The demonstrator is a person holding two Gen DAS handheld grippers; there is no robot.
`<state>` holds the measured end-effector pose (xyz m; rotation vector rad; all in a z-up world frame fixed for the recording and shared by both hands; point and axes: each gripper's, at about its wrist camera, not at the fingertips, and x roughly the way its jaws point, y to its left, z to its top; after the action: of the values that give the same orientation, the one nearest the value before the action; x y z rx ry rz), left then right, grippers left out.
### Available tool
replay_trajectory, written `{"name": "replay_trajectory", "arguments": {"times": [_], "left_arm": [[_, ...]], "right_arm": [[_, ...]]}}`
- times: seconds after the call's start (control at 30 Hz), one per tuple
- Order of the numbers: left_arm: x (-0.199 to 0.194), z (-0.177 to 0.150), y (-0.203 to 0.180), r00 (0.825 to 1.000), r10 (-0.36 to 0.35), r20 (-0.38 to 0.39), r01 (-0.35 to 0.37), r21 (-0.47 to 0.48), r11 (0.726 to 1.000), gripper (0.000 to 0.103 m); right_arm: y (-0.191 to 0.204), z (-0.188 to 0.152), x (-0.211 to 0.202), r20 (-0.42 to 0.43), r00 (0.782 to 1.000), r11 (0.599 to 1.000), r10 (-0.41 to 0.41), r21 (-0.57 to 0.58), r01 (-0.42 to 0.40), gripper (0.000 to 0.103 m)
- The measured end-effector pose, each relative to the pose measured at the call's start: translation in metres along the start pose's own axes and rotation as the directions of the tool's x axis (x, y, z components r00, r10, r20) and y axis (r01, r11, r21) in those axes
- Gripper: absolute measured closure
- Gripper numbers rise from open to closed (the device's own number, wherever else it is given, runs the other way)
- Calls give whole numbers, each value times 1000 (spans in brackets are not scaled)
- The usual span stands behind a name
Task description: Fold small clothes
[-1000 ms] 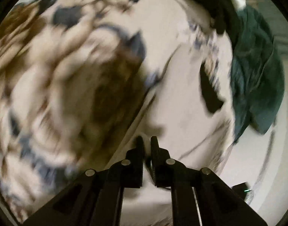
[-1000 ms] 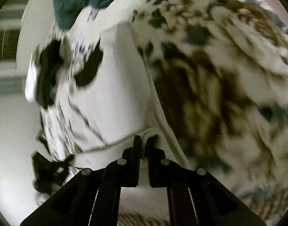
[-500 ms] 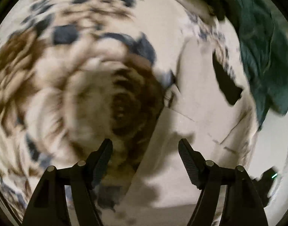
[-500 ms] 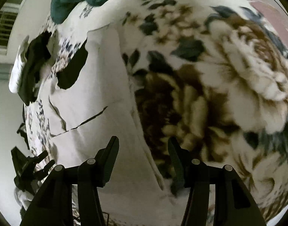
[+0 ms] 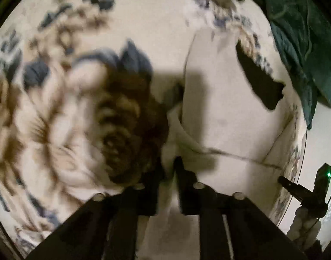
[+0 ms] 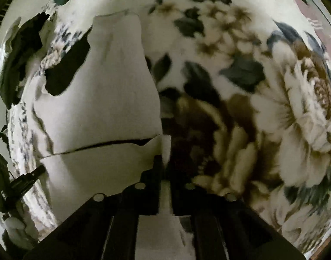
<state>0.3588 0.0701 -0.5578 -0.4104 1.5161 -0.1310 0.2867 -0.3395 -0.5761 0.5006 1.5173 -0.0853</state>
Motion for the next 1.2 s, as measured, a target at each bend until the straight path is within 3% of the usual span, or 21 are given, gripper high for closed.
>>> {"name": "replay_trajectory", "arguments": {"times": [0.03, 0.07, 0.1, 0.27, 0.43, 0.5, 0.53, 0.57, 0.63, 0.93, 1.1, 1.2], "left_arm": [[-14, 10, -2, 999, -21, 34, 21, 5, 1000, 63], [-20, 19, -6, 997, -43, 57, 43, 13, 999, 40], [-24, 32, -11, 995, -62, 79, 60, 27, 998, 34], [4, 102, -52, 995, -4, 95, -15, 193, 981, 34], [65, 156, -100, 992, 117, 39, -123, 403, 907, 35], [71, 159, -109, 989, 130, 67, -146, 451, 880, 53], [69, 158, -111, 988, 128, 90, -156, 462, 873, 88], [67, 158, -112, 987, 125, 98, -157, 462, 873, 96], [52, 153, -111, 991, 67, 114, -111, 451, 886, 98], [-36, 96, -89, 975, -56, 215, -31, 378, 925, 99], [-74, 54, -86, 963, -99, 249, 13, 325, 946, 99], [-82, 16, -81, 966, -110, 235, 41, 281, 959, 98]], "right_arm": [[1, 5, -6, 8, 1000, 1000, 5, -4, -5, 59], [4, 12, -16, 33, 999, 1000, 10, -7, -10, 52], [7, 24, -24, 66, 998, 1000, 14, -10, -13, 46], [38, 105, -22, 133, 991, 995, -28, -87, 40, 45], [74, 178, 11, 130, 987, 974, -96, -191, 120, 36], [88, 196, 31, 82, 989, 958, -125, -249, 141, 36], [91, 201, 38, 68, 987, 952, -144, -264, 157, 40], [95, 204, 41, 71, 985, 946, -159, -275, 173, 48], [103, 202, 34, 129, 977, 935, -167, -294, 198, 95], [117, 146, -43, 251, 967, 943, -30, -314, 111, 96], [101, 75, -96, 297, 954, 954, 36, -295, 56, 96], [80, 23, -117, 301, 952, 959, 51, -282, 38, 96]]}}
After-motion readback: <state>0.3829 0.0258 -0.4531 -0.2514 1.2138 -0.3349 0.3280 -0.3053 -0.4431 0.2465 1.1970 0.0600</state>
